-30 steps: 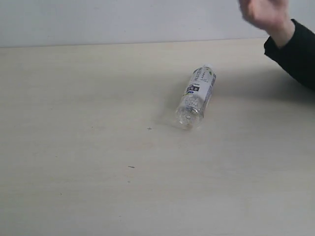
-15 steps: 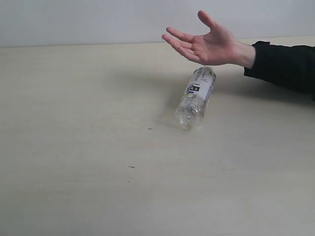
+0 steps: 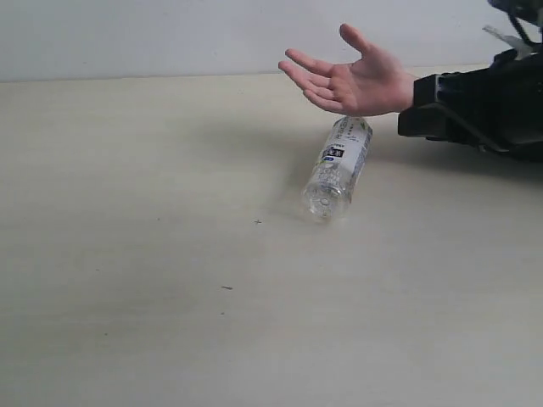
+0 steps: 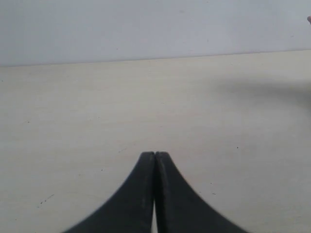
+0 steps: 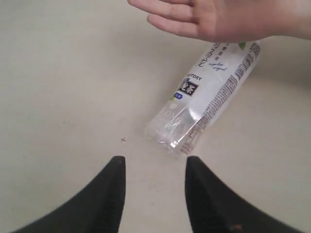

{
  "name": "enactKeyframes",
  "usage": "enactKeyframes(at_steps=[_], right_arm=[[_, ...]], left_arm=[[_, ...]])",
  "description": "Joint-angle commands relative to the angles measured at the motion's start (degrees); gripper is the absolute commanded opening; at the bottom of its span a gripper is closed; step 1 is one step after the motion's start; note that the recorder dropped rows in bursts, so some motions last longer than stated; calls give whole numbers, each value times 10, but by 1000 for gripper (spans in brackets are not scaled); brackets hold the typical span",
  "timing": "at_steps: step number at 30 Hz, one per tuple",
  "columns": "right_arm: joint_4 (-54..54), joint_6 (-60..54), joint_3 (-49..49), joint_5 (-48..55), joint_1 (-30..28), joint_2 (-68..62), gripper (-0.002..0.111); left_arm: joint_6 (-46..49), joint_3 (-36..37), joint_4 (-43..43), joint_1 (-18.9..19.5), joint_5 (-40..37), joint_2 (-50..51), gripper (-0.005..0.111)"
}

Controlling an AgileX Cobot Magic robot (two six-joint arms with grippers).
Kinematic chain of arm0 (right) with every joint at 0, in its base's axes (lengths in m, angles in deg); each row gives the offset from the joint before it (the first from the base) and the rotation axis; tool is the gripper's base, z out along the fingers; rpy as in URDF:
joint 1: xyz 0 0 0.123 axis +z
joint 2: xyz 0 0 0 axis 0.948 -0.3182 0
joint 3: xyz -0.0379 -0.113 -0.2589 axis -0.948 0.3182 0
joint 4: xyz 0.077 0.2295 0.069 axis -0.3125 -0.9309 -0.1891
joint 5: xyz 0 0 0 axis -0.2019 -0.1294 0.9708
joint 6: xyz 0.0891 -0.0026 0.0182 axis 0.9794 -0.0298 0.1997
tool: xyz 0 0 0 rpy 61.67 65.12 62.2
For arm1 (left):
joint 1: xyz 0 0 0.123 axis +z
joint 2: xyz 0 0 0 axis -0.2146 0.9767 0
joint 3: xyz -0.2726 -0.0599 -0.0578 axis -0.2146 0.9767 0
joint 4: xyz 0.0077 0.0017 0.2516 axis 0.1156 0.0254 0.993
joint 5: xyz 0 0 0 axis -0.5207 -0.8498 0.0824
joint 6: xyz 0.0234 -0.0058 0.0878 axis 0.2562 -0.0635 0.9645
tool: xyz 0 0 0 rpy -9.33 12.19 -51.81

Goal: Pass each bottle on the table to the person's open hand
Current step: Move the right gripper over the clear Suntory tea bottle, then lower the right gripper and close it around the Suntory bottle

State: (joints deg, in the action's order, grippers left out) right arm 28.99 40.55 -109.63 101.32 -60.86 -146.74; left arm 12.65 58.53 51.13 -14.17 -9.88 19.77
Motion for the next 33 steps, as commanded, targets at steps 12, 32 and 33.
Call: enactKeyframes(at_steps=[12,32,33], right_arm=[[122,140,-113,16,3,-160,45],[679,890,-201,-80,187,-307,76],[701,921,-201,-80,187,-314,79]], left_arm=[[-2,2,2,-1,4,-3,3],[-2,2,2,-1,4,-3,3],[-2,2,2,-1,4,-3,3]])
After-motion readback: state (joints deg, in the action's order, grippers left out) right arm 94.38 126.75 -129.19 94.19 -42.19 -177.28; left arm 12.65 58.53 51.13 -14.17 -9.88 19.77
